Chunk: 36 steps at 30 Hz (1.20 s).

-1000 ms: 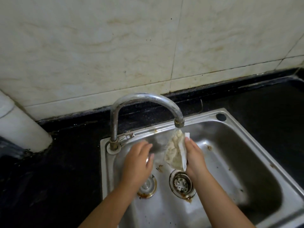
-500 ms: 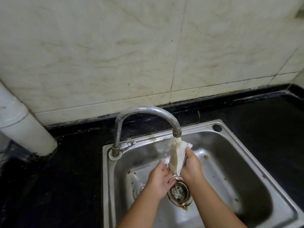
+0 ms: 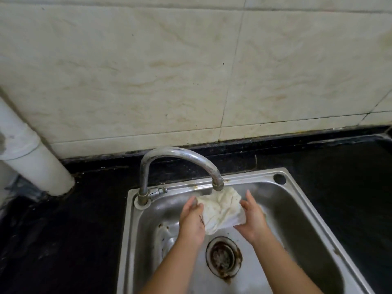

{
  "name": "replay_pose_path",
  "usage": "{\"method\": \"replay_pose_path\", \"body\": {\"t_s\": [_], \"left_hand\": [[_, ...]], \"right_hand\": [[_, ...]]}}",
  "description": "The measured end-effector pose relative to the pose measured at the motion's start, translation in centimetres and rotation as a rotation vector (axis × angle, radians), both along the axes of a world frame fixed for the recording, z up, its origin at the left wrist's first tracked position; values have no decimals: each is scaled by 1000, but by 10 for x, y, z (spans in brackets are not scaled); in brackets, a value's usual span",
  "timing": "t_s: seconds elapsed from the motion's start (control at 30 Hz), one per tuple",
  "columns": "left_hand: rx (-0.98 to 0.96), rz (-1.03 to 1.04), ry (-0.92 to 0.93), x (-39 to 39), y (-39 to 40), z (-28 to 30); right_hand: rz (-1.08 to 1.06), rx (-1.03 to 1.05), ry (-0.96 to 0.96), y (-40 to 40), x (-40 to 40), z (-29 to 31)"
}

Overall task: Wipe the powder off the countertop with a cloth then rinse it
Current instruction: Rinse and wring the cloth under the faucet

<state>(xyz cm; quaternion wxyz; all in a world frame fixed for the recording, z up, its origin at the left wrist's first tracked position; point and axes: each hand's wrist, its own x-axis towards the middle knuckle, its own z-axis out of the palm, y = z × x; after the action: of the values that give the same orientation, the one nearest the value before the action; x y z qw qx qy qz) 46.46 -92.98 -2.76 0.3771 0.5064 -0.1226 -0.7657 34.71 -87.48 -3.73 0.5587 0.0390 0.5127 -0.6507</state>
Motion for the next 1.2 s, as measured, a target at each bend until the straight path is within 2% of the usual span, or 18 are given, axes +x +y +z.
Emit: {"method": "replay_pose_path", "body": {"t_s": [0.17, 0.27, 0.43, 0.63, 0.83, 1.0, 1.2], "left_hand": [[-8, -15, -57, 1, -1, 3], [11, 6, -100, 0, -3, 9], [-30, 25, -187, -9, -11, 8], [-150, -8, -251, -5, -14, 8], [-143, 3, -188, -3, -15, 12], [-124, 25, -180, -5, -16, 6], [-57, -230, -208, 0, -5, -2]], "right_hand": [[274, 221, 258, -3, -13, 1], [281, 256, 289, -6, -8, -4], [191, 173, 239, -12, -3, -3], [367, 102, 278, -8, -6, -6], [304, 47, 246, -6, -8, -11], [294, 87, 377, -10, -12, -16], [361, 68, 363, -14, -16, -13]]}}
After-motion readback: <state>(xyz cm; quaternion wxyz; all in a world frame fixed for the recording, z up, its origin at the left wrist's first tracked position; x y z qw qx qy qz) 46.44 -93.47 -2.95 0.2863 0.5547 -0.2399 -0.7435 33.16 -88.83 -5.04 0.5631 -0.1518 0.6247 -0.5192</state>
